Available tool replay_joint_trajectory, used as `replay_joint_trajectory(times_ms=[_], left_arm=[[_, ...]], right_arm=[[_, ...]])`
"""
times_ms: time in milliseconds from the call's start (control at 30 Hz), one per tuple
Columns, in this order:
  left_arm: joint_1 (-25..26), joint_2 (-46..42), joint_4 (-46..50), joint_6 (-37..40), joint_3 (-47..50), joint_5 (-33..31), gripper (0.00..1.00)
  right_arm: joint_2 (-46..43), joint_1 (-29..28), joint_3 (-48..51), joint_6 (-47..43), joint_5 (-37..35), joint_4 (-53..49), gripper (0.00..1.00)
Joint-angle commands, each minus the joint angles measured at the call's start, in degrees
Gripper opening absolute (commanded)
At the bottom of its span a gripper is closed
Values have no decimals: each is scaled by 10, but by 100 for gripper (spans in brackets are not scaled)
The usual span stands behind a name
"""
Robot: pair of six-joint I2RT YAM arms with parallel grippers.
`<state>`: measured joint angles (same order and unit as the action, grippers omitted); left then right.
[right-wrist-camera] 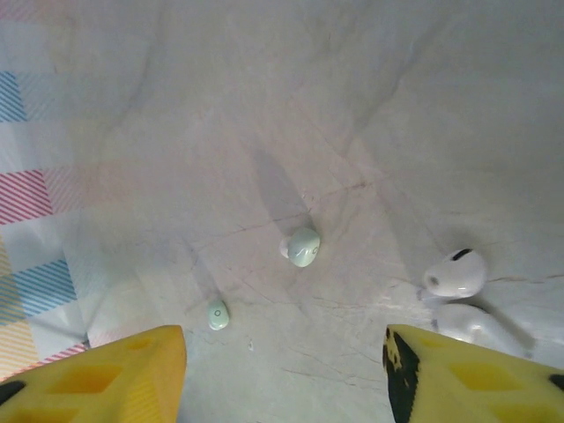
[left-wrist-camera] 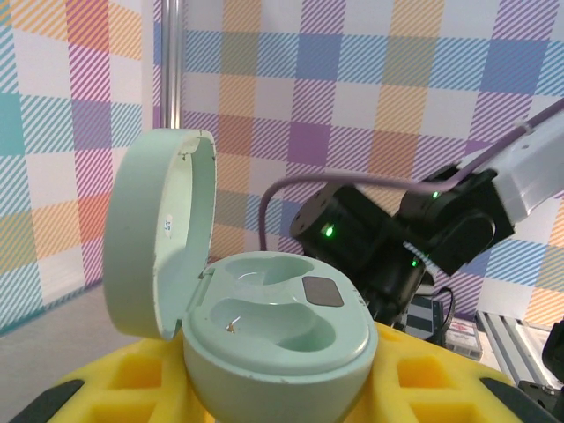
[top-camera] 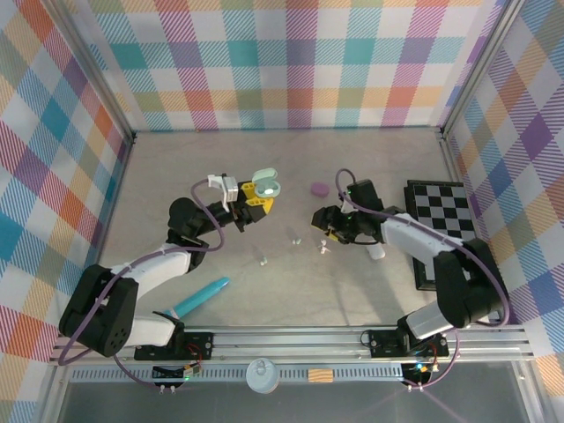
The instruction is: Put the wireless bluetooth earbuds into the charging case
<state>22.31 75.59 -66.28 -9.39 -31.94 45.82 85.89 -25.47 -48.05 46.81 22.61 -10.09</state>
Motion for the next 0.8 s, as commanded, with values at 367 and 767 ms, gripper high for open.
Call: replay_joint_trajectory(times_ms=[367,767], left_arm=[[-7,-36,-2,19,13,6,32],[-7,-54,39,42,8,4,32]], right_arm=[[144,-56,-45,107,7,121,52],[186,-70,-57,123,14,141,52]])
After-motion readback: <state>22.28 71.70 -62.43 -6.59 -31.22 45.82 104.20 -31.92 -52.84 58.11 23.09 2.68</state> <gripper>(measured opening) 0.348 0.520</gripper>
